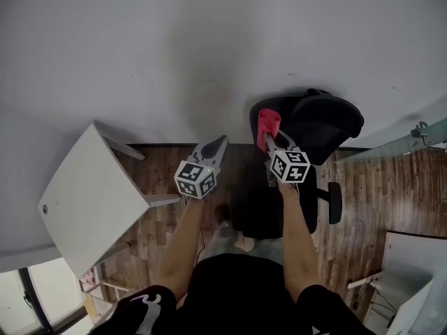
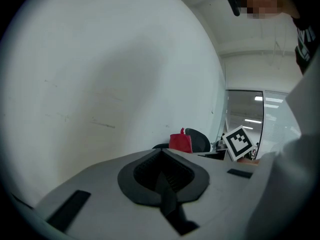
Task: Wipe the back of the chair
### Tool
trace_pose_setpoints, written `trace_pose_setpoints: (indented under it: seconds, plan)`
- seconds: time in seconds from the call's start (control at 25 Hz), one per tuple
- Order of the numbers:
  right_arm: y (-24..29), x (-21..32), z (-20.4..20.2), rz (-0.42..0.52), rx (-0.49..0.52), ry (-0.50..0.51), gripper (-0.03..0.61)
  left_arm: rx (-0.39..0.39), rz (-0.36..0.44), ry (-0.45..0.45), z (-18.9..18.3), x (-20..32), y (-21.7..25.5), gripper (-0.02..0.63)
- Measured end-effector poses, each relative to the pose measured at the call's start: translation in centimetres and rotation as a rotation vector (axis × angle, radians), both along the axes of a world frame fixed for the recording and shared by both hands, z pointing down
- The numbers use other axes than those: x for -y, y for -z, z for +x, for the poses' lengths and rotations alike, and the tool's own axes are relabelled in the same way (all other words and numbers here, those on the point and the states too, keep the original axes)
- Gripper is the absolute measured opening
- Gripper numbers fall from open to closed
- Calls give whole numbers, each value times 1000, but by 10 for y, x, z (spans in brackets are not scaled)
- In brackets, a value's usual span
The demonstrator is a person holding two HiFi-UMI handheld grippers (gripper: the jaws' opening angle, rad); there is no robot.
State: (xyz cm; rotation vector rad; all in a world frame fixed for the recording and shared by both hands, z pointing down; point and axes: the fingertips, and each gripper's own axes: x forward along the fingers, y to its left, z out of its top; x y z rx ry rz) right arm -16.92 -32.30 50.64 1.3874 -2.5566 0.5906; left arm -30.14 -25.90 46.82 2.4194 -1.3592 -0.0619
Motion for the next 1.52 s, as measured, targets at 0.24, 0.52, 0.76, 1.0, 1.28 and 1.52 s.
trace_pose_setpoints:
  seconds: [0.24, 0.52, 0.76, 1.0, 1.28, 1.52]
  plan:
    - [-60, 21, -6, -49, -24, -12, 72, -62, -29, -36, -10, 18, -45, 25]
    - [-103, 32, -8, -56, -96, 10, 72, -45, -72, -23, -11, 32, -80, 25]
    - [-135, 40, -9, -76, -131, 54, 72, -37, -85, -22, 0, 38, -96, 25]
    - [-158, 45, 5, -104, -126, 67, 72, -41, -99, -30, 17, 34, -103, 25]
    - [-162, 50, 30, -101, -141, 87, 72, -16, -130, -2, 32, 26, -114, 25]
    - [-157, 60, 70, -93, -148, 65, 72, 7, -129, 23, 63, 30, -112, 25]
